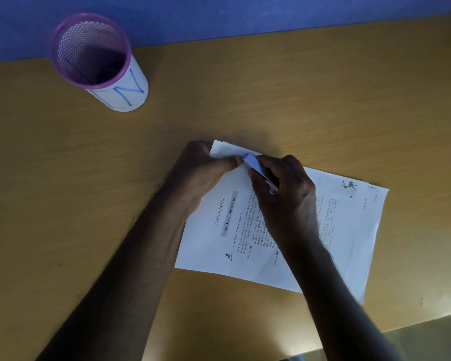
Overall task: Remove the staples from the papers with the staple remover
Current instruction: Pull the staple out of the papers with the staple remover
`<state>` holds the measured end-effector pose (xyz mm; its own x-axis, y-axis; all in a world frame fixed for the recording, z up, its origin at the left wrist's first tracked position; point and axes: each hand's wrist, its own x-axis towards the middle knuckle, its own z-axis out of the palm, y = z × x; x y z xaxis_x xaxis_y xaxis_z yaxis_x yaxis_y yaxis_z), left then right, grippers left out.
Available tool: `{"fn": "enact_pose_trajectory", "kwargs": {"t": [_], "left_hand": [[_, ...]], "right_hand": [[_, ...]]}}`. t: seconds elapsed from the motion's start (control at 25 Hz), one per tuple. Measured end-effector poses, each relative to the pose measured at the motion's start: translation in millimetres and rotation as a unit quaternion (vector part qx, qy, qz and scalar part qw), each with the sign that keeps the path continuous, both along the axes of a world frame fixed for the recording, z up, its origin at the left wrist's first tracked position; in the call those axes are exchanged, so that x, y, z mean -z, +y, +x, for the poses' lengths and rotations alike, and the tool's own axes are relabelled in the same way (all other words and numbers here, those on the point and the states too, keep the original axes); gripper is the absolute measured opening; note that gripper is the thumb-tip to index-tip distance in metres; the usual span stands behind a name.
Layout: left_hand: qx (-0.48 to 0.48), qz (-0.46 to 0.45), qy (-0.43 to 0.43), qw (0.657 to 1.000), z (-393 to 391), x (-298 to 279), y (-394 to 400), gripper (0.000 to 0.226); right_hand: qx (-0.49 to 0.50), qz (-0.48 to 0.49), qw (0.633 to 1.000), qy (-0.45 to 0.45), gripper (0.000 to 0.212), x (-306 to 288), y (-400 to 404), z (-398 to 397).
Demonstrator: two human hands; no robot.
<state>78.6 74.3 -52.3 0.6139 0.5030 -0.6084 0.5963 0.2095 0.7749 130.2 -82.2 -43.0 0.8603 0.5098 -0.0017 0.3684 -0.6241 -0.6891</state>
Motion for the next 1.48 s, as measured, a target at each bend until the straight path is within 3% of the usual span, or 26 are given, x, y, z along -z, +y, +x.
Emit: {"fn": "enact_pose_trajectory", "kwargs": {"t": [0.2, 0.48, 0.72, 0.88, 1.12, 1.48], "left_hand": [[-0.002, 0.003, 0.017, 1.0, 1, -3, 2, 0.014], [-0.006, -0.014, 0.026, 1.0, 3, -3, 2, 0.01], [-0.008, -0.018, 0.024, 1.0, 2, -3, 3, 0.007], [-0.017, -0.027, 0.025, 0.999, 3, -4, 4, 0.01], [-0.018, -0.024, 0.018, 0.999, 3, -6, 4, 0.016], [-0.029, -0.023, 0.035, 0.999, 4, -6, 3, 0.02]], "right_hand": [[-0.008, 0.003, 1.0, 0.013, 0.017, 0, -1, 7], [0.045, 0.054, 0.962, 0.263, 0.012, -2, 0, 38], [0.107, 0.097, 0.92, 0.364, 0.01, -9, 2, 55], [0.055, 0.053, 0.956, 0.282, 0.006, -10, -2, 45], [0.029, 0.02, 0.994, 0.104, 0.021, -8, -14, 9], [0.039, 0.018, 0.998, 0.052, 0.022, -7, -1, -5]]}}
